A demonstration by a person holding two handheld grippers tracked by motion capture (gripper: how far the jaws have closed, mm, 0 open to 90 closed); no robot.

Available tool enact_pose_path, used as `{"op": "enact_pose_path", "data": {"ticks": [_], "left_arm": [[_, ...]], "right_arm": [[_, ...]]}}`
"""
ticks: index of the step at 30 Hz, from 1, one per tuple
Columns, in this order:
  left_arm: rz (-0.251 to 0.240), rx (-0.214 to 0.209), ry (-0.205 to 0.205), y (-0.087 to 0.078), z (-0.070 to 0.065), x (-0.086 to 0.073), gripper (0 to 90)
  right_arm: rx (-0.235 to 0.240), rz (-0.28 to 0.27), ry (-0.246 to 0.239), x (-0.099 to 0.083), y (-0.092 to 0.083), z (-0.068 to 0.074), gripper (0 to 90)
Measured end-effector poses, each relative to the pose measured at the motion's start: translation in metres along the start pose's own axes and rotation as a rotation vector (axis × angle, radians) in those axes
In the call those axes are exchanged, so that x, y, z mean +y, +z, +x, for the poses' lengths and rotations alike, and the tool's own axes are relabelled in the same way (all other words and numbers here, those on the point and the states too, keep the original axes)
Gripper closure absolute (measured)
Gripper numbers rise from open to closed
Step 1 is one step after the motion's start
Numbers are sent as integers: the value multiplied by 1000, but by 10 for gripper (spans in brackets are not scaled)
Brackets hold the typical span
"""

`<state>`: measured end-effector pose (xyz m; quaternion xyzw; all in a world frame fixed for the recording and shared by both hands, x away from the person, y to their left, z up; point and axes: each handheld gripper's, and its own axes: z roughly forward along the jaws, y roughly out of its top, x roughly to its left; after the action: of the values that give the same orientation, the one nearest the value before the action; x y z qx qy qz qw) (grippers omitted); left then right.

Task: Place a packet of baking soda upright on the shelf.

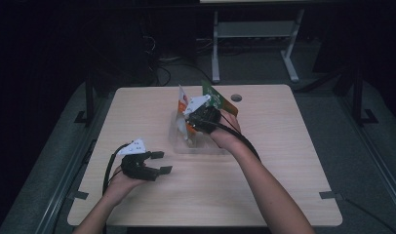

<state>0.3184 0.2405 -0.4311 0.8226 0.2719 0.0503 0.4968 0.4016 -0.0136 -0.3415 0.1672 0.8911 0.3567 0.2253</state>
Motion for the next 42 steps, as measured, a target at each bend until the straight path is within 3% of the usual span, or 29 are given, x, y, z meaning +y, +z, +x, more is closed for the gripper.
{"op": "enact_pose_path", "data": {"ticks": [3,9,15,28,34,42], "left_arm": [[5,2,6,-1,0,-1,281],[9,1,8,-2,1,-2,281],[21,2,3,0,0,-3,281],[71,-2,42,2,-3,-5,259],[103,2,68,3,-6,-5,254],[154,17,99,4,-12,-6,224]], "right_arm": [[2,-1,7,-1,-2,0,785],[34,-25,72,-7,-10,3,655],[34,-49,114,-13,-19,3,522],[69,-89,173,-37,-42,9,461],[89,-102,192,-57,-53,13,438],[127,-135,257,-85,-65,18,407]]}}
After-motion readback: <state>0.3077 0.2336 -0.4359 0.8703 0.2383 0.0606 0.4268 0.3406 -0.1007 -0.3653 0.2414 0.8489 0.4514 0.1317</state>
